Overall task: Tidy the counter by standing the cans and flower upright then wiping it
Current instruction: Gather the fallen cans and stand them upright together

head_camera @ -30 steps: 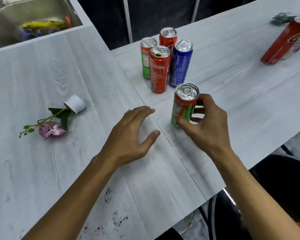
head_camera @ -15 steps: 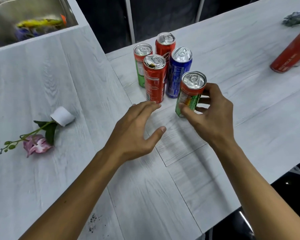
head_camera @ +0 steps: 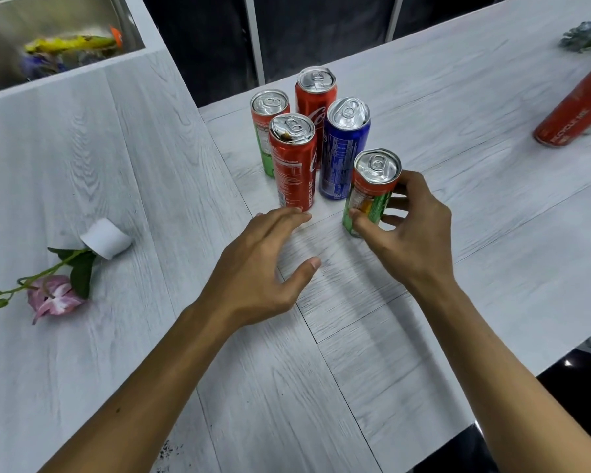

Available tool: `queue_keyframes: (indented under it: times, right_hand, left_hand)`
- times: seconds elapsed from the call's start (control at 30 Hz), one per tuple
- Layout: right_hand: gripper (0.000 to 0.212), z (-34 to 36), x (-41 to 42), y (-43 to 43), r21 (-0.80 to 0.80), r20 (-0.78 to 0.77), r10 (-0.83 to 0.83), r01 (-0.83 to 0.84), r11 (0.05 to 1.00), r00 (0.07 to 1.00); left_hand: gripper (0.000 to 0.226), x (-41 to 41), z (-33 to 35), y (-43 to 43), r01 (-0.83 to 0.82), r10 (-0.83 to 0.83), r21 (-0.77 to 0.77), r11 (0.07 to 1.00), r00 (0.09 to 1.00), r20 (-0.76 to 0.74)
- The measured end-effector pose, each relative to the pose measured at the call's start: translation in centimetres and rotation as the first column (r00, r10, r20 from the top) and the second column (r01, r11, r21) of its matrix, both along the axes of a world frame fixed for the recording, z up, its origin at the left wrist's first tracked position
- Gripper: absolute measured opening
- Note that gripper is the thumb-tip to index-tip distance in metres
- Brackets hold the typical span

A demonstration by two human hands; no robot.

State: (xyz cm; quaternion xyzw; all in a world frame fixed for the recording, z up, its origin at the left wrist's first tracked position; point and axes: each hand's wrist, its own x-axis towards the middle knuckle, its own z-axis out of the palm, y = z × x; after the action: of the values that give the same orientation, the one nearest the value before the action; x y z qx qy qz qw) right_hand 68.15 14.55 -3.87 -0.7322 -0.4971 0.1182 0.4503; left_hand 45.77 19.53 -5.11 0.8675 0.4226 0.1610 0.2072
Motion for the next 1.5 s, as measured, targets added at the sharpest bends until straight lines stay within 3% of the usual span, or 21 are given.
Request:
queue_keyframes:
  times: [0.37,0.53,0.7,0.87,1.23,1.5]
  right_hand:
    - [0.072,-0.9,0.3,0.0,-0.021,0.003,0.023,-0.023,1.000,1.000]
    - [0.080,-1.5,0.5,-1.2,-0.139,0.061,0.008,0.001,0.990,0.998]
    - [0.074,-2.1,0.3,-3.7,-0.246,0.145,0.014,0.022,0.969,0.989]
    - [0.067,-1.7,-0.6,-5.9,-0.315,0.191,0.084,-0.020,0.949,0.978]
    - [0.075,-0.5,-6.1,-9.6,-0.427,0.303,0.298,-0.150,0.892,0.905]
    - [0.070,1.1,-12.9,-10.0,-0.406,0.315,0.407,-0.266,0.874,0.857]
  left_hand:
    - [0.067,0.4,-0.1,-0.1,0.000,0.000,-0.020,1.000,1.000,0.005]
    - [0.066,0.3,-0.2,-0.5,0.003,-0.003,-0.024,1.000,1.000,-0.004]
    - [0.067,-0.1,-0.1,-1.2,0.010,-0.010,-0.033,0.999,1.000,-0.012]
    - [0.065,-0.9,-0.1,-2.0,0.009,-0.009,-0.033,0.999,1.000,-0.014]
    - [0.069,-5.1,-0.3,-4.6,0.001,-0.002,-0.062,0.998,1.000,-0.016]
    - [0.065,-11.7,0.7,-7.0,-0.062,0.062,-0.040,0.997,0.998,0.015]
